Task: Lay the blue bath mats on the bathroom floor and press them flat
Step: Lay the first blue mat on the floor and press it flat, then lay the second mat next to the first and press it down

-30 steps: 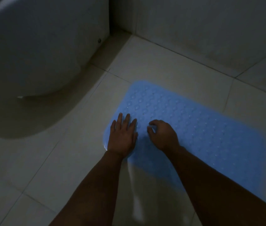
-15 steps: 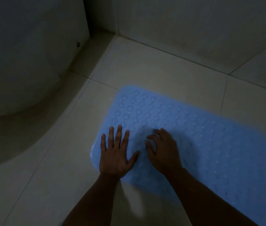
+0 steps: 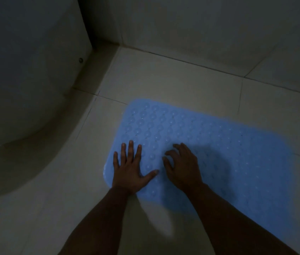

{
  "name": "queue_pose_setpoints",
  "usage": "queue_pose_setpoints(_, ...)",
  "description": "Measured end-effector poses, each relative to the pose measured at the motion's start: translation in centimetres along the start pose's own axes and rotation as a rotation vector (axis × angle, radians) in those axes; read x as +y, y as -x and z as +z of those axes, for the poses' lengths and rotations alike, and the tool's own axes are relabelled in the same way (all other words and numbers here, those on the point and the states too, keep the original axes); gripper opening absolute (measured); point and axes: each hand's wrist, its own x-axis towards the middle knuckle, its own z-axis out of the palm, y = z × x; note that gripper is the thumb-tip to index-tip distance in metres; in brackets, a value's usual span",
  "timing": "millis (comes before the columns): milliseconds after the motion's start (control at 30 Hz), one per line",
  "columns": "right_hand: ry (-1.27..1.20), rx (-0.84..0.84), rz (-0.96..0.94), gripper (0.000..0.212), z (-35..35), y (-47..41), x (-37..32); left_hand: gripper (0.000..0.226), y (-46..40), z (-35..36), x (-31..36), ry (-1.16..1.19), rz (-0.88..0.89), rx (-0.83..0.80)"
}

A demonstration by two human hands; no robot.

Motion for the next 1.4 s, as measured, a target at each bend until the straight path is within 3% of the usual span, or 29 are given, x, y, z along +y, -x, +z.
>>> queue_pose_setpoints(100,-0.042,-0.171,0.241,0.036,-4.4,1.8,-2.9,0.118,0.3,-5.6,-0.5,0.019,-0.049,-0.232)
queue_pose_setpoints(233,-0.043,-0.429,0.394,0.042,-12.7,4.2,-5.9,0.093,4.1,-14.5,2.1,-0.218,0.060,-0.301)
queue_pose_setpoints(333,-0.078,-0.460,0.467,0.041,-19.5,5.3,-9.0,0.094,8.6,-20.2,6.2,-0.152,0.106,-0.290)
queue_pose_setpoints(533,-0.233,-0.468,0.622,0.040,-33.7,9.5,-15.1,0.060,18.4,-32.6,15.4,-0.063,0.133,-0.370)
queue_pose_setpoints(600,-0.239,-0.458,0.677,0.039,-38.1,12.1,-16.4,0.061,21.2,-36.0,17.8,-0.087,0.157,-0.406)
queue_pose_setpoints(700,-0.262,-0.394,0.777,0.036,-44.4,15.2,-16.5,0.078,23.3,-40.3,21.7,-0.062,0.228,-0.395)
queue_pose_setpoints(800,-0.272,-0.359,0.870,0.026,-49.1,17.1,-14.7,0.067,22.7,-42.6,26.3,-0.079,0.295,-0.410)
queue_pose_setpoints(867,-0.258,-0.332,0.959,0.024,-51.3,18.9,-11.6,0.062,21.9,-42.7,30.7,-0.115,0.378,-0.417)
queue_pose_setpoints(967,-0.304,-0.250,1.064,0.045,-51.3,20.8,-5.6,0.053,19.9,-41.3,35.4,-0.155,0.414,-0.458)
queue_pose_setpoints(1067,-0.328,-0.244,1.119,0.019,-53.6,19.8,-0.6,0.056,16.9,-37.6,39.9,-0.242,0.517,-0.367)
queue_pose_setpoints(1400,-0.339,-0.092,1.005,0.041,-60.7,10.4,25.7,0.058,3.0,-30.3,66.7,-0.208,0.577,-0.330)
